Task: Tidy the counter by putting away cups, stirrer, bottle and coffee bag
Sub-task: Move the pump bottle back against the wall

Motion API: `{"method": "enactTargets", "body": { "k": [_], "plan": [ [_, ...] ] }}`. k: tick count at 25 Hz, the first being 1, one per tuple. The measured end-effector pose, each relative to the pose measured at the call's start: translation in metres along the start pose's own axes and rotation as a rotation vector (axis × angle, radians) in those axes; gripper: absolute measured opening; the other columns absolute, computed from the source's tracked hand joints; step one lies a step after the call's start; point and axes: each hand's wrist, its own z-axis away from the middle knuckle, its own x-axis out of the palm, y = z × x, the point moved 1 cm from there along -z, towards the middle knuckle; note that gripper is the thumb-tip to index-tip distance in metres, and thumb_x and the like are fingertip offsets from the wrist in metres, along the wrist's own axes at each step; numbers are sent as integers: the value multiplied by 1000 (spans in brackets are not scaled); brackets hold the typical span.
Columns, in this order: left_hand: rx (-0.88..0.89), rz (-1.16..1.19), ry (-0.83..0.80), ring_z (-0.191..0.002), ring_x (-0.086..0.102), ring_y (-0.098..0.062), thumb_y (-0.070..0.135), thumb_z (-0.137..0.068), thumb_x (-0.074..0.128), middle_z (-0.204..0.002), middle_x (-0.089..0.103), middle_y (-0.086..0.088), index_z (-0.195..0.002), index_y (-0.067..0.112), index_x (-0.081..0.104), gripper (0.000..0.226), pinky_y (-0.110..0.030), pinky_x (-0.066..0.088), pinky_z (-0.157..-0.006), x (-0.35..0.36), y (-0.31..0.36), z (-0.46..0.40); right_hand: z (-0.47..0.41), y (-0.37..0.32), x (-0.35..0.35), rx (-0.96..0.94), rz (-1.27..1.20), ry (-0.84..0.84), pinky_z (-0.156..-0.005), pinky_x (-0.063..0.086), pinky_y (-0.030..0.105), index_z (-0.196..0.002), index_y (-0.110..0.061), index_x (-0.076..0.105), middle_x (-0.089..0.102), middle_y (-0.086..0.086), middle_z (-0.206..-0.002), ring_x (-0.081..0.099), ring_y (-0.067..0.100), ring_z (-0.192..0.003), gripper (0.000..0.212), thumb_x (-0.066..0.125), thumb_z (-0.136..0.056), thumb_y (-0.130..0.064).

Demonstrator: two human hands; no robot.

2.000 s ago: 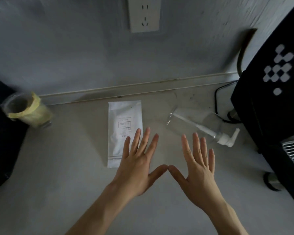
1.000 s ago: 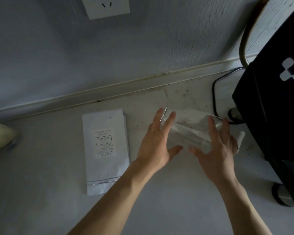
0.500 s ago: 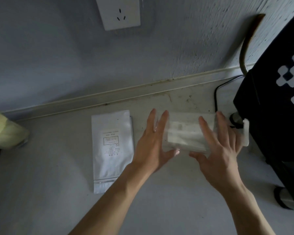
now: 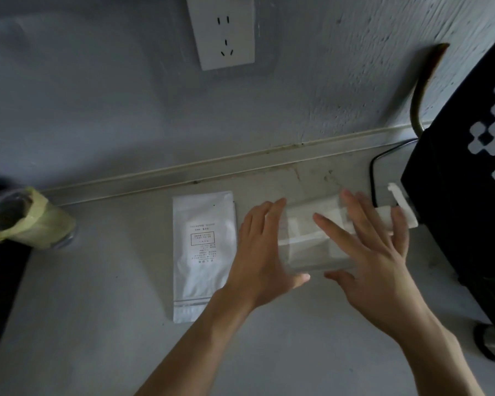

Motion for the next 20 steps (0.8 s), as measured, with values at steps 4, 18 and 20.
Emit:
{"method": "enactTargets", "body": {
  "k": [4,18,20],
  "plan": [
    [-106,121,47,-142,27,-13,55,-49,86,-151,30,9,-152,31,19,125,-43,41,-112,-1,-7,4,2,-5,5,7,-185,155,-120,1,52,-139,-28,49,31,3,-158,16,24,-151,69,78,-77,-24],
    [-345,765,-89,-112,62,10,37,-57,98,-114,68,29,-120,37,56,76,-3,48,-83,10,-22,-6,-10,15,59,365,-1239,-81,-113,35,53,-153,-31,25,42,-4,-155,39,14,-142,99,79,-73,-53],
    [-326,765,-133,-103,65,13,25,-57,97,-106,70,33,-117,30,55,73,-4,50,-78,10,-27,-13,-14,20,63,382,-1206,-47,-112,39,48,-151,-29,31,46,-5,-152,44,11,-138,97,79,-70,-56]
  ]
}}
